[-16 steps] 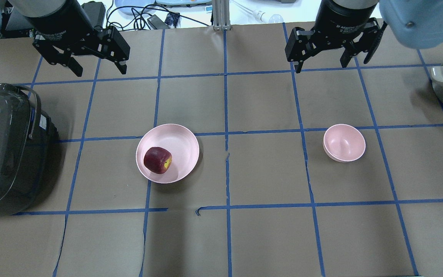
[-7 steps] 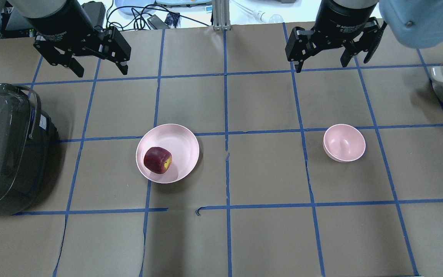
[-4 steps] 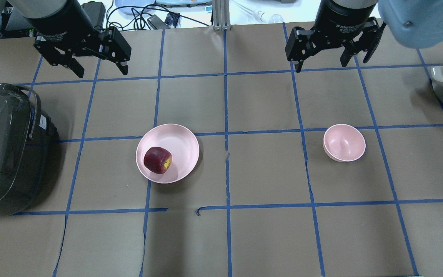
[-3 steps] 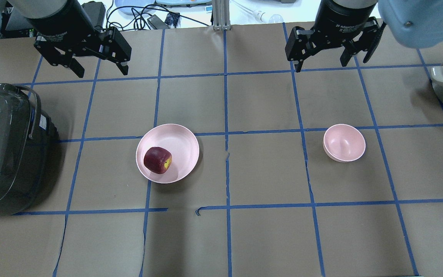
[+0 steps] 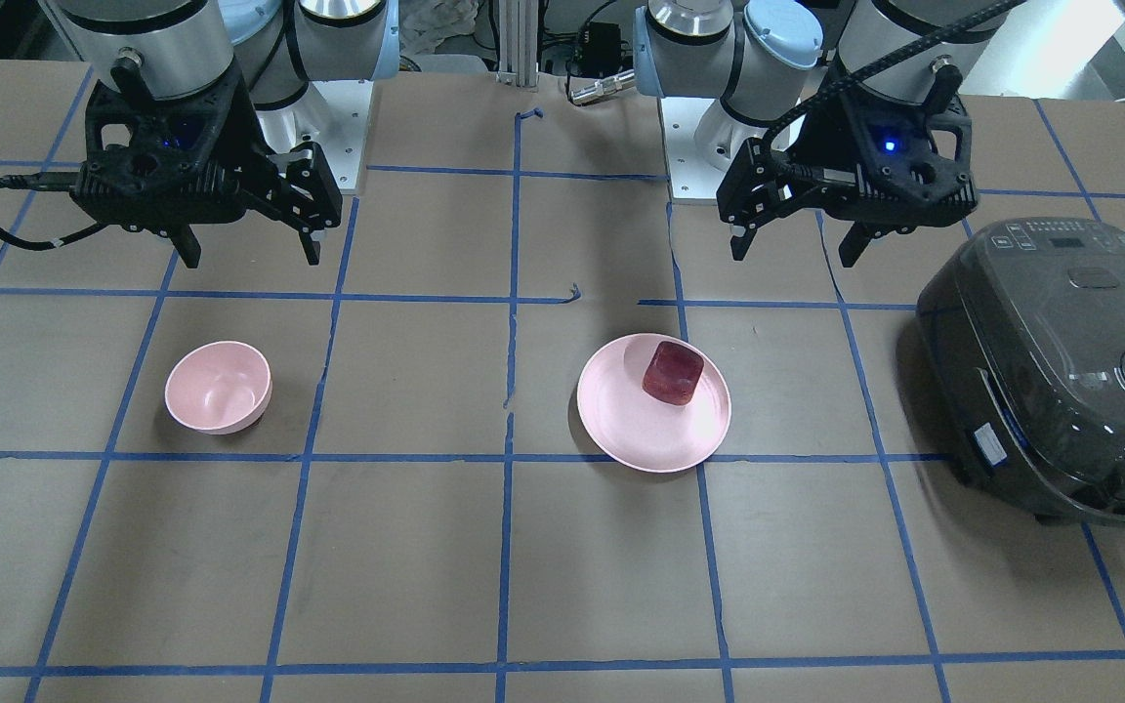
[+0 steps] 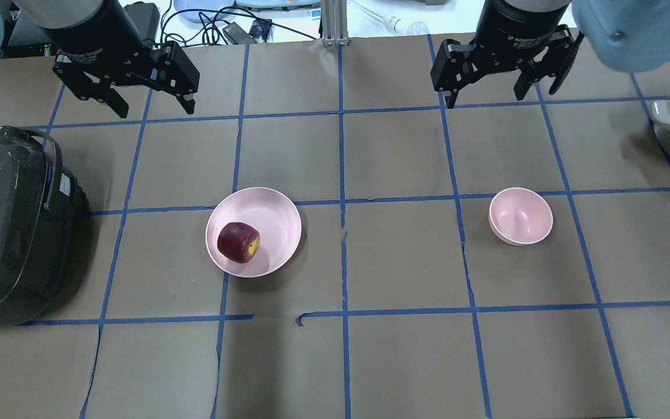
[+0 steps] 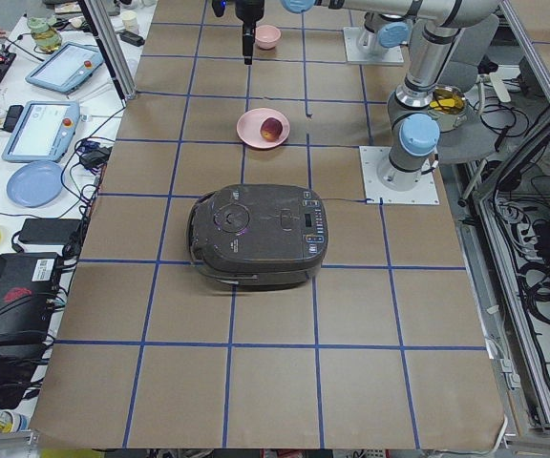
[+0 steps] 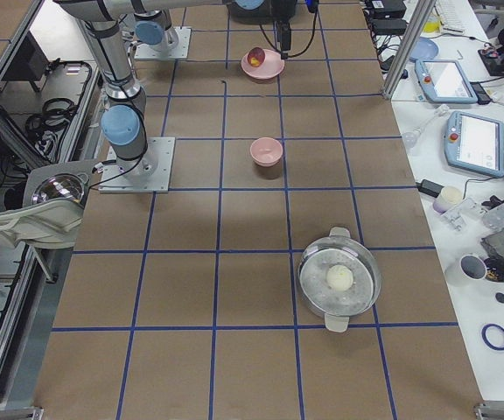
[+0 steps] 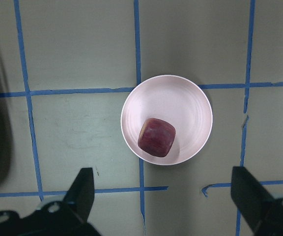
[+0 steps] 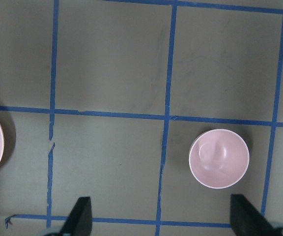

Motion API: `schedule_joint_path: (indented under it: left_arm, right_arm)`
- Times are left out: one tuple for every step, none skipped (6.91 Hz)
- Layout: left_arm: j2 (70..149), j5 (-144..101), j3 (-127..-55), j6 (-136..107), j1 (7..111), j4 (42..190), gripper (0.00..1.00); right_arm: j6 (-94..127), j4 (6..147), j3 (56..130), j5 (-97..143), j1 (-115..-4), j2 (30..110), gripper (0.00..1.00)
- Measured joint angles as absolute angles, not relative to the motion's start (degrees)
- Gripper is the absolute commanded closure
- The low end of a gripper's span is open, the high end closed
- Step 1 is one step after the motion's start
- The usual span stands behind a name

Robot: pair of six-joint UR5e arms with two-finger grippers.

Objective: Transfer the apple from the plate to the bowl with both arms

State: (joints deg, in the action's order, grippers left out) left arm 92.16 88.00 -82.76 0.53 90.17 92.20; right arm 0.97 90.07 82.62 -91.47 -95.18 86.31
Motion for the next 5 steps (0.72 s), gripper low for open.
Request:
schedule_joint_path:
  left_arm:
    - [92.17,87.98,-82.85,0.49,90.17,92.20,0.00]
    - [92.16,87.98,-82.89,0.41,90.17,92.20,0.00]
    - [92.28,87.98,-82.99,0.23,90.21,92.22,0.00]
    - [92.30,88.02,-83.45,0.01,90.46,92.14,0.00]
    - [92.13,88.07,-84.19,-0.08,90.93,91.92,0.00]
  right_arm:
    - [0.97,90.03,82.72,-91.45,-95.18,86.28,0.00]
    - [0.94,90.01,82.79,-91.47,-95.14,86.25,0.00]
    - [0.91,89.94,82.84,-91.47,-95.04,86.24,0.00]
    - [0.89,89.76,82.85,-91.43,-94.93,86.22,0.00]
    - [0.86,89.56,82.84,-91.42,-94.80,86.22,0.00]
